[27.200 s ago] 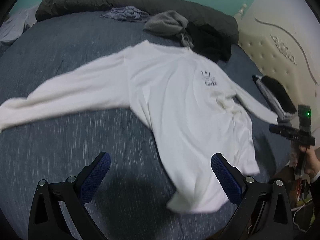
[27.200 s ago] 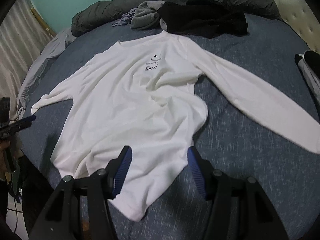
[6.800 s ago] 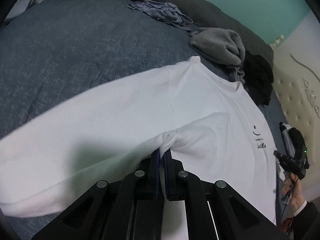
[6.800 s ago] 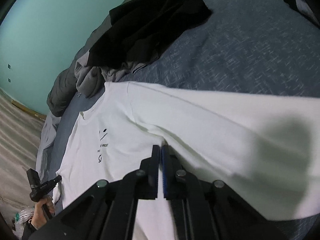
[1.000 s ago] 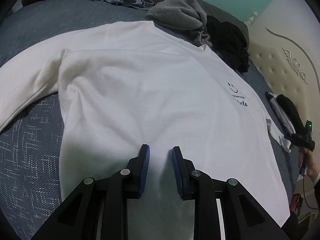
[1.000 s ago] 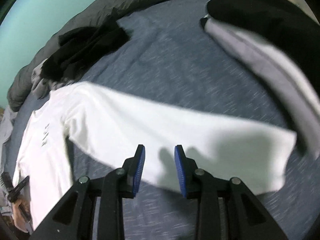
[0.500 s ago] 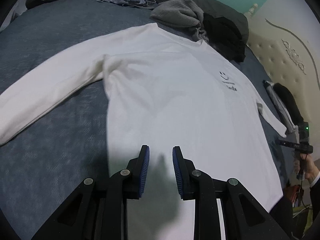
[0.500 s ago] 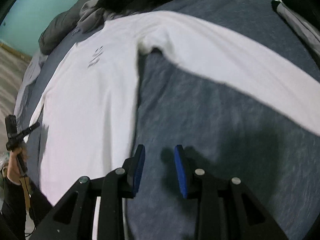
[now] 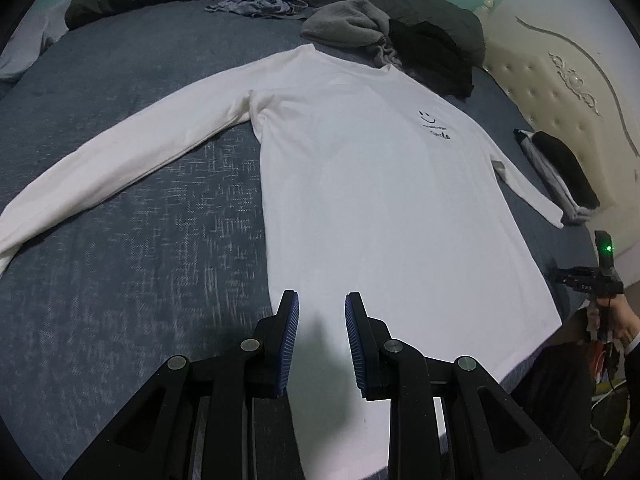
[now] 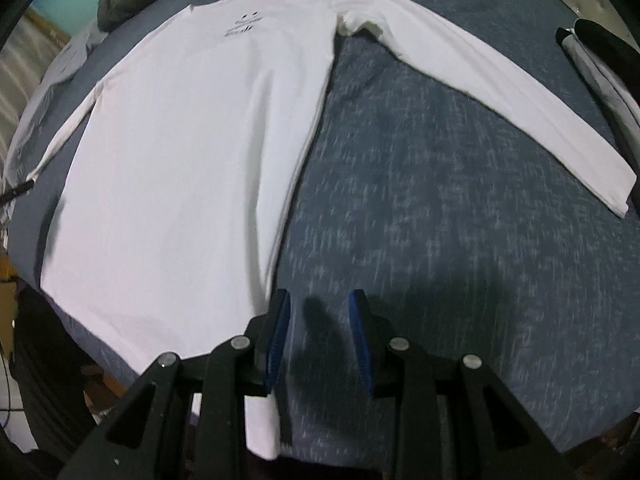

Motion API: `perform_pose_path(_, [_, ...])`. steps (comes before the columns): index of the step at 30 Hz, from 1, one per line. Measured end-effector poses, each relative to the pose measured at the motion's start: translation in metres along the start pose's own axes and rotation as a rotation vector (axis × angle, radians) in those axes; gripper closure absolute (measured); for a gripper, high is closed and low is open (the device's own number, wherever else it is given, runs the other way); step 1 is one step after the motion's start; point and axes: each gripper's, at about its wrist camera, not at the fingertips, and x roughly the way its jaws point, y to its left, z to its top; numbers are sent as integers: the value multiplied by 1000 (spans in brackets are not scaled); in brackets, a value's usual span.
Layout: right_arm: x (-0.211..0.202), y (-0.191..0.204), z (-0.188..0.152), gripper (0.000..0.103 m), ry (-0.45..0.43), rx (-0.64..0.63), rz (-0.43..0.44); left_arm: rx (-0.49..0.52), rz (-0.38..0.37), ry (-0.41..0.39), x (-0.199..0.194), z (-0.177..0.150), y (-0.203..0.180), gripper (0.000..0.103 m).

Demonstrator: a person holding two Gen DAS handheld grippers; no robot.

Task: Fold clothes

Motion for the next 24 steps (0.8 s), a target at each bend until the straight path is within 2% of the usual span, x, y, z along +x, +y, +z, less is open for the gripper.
perform_pose_path(6, [5, 22, -15, 73, 30, -56, 0, 17, -3, -20, -18, -6, -11, 71])
perform_pose_path(14, [9, 52, -24, 74, 50, -143, 6, 28, -6, -27, -30, -11, -17, 71])
perform_pose_path(17, [7, 43, -25, 74, 54, -81, -1, 28, -6, -26, -32, -14, -16, 70])
perform_pose_path(20, [7, 28, -28, 74, 71, 6, 42, 19, -7, -23, -33, -17, -12, 70])
perform_pose_path(24, [7, 20, -33, 74, 63, 39, 83, 5, -9, -19, -32, -18, -8, 70])
